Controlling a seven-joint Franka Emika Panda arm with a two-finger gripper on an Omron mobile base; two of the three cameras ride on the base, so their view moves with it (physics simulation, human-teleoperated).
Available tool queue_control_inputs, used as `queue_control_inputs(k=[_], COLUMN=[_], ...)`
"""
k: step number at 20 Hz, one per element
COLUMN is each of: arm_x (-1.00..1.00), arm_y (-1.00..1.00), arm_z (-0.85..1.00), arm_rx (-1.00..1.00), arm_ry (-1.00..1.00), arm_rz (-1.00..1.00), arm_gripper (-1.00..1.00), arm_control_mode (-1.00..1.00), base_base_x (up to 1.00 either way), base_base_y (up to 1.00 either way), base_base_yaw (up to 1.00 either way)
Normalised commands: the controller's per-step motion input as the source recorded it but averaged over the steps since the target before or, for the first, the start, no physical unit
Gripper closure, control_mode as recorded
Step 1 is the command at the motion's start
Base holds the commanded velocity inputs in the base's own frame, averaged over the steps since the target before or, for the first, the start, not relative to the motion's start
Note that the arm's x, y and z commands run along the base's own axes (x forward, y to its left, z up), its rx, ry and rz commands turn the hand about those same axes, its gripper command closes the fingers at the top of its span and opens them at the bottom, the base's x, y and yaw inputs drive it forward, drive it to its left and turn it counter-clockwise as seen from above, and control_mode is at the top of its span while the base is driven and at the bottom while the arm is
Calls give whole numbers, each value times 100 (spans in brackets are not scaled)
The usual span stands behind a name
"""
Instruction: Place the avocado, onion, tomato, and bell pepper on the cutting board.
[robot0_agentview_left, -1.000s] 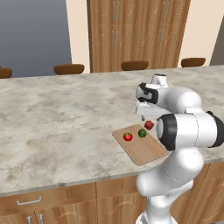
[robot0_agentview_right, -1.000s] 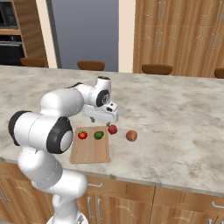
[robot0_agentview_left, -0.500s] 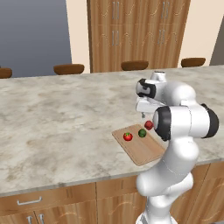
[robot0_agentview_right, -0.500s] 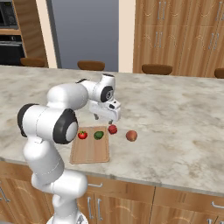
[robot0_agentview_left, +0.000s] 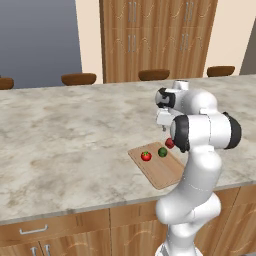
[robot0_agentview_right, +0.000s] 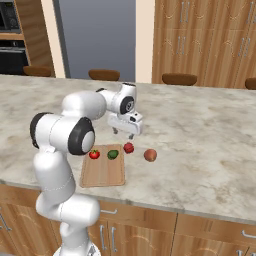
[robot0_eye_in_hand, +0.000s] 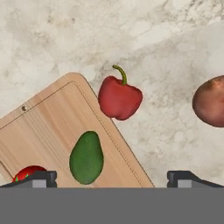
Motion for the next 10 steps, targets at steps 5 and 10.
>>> queue_control_inputs(k=[5, 10], arm_x=[32, 32], arm_y=[-8, -15], arm_z=[-30, -36], arm_rx=[0, 0], arm_ry=[5, 5], arm_rz=[0, 0], arm_gripper=[-100, -100], arm_control_mode=[-100, -100], base_base_x=[0, 0], base_base_y=[0, 0], base_base_yaw=[0, 0])
